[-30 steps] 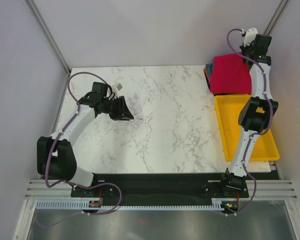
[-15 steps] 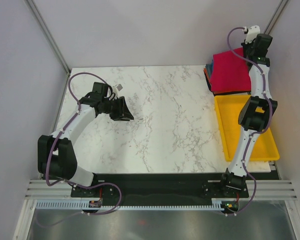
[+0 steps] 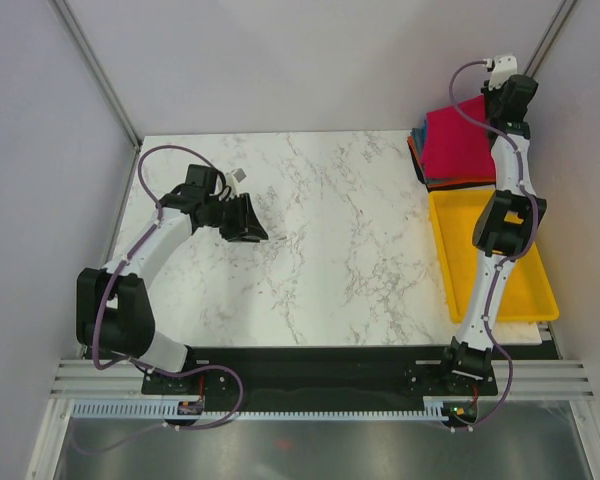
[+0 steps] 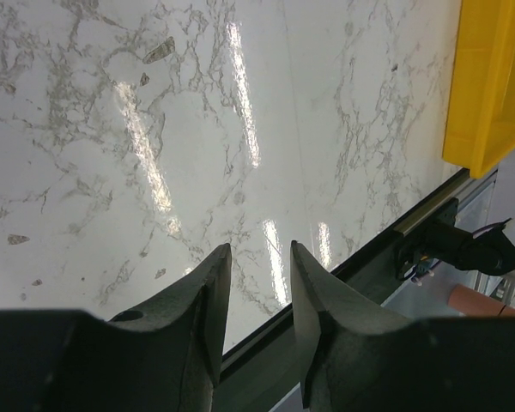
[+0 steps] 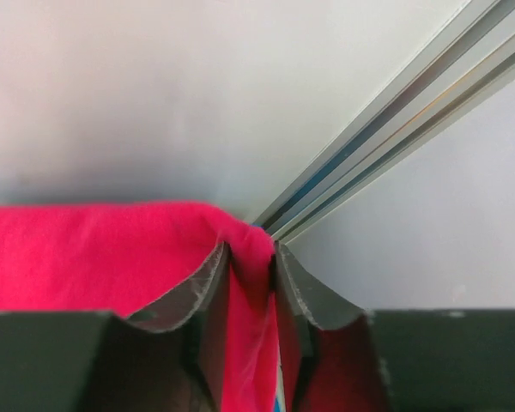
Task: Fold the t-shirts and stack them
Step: Neatly place the folded tshirt to the corner, then reset both grippers
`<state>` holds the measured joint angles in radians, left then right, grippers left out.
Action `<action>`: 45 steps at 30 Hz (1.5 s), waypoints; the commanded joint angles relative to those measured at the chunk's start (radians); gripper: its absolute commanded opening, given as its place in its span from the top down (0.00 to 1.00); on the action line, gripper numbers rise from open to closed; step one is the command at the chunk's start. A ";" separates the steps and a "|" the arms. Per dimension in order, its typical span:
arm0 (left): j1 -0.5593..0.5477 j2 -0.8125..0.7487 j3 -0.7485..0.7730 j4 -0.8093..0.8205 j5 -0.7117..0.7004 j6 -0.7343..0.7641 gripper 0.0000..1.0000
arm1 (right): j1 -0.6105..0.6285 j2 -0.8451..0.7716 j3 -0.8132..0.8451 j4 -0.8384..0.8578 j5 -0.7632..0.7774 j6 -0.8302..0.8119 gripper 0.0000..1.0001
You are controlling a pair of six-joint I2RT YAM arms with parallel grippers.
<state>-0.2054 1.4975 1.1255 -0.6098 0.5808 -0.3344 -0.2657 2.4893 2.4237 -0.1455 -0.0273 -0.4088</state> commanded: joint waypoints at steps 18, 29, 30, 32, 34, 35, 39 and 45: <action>-0.002 -0.129 0.036 0.082 0.063 0.025 0.57 | 0.097 -0.594 -0.449 -0.084 0.000 0.487 0.02; 0.000 -0.344 0.122 0.185 0.258 -0.049 0.54 | 0.238 -1.196 -0.983 -0.465 -0.428 0.858 0.02; 0.000 -0.365 0.112 0.186 0.252 -0.039 0.52 | 0.238 -1.237 -1.023 -0.460 -0.454 0.875 0.02; 0.000 -0.399 0.074 0.185 0.243 -0.032 0.50 | 0.238 -1.335 -1.100 -0.465 -0.462 0.871 0.02; 0.000 -0.451 0.025 0.183 0.235 -0.037 0.35 | 0.238 -1.418 -1.143 -0.476 -0.462 0.857 0.02; 0.000 -0.470 0.008 0.182 0.234 -0.046 0.17 | 0.238 -1.443 -1.156 -0.479 -0.459 0.858 0.02; 0.000 -0.572 -0.070 0.171 0.218 -0.052 0.00 | 0.240 -1.529 -1.238 -0.482 -0.467 0.912 0.02; 0.000 -0.641 -0.082 0.165 0.188 -0.057 0.00 | 0.240 -1.560 -1.275 -0.506 -0.428 0.897 0.02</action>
<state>-0.2050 0.8932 1.0348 -0.4591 0.7853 -0.3695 -0.0238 0.9321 1.1652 -0.6495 -0.4694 0.4755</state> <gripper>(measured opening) 0.995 0.982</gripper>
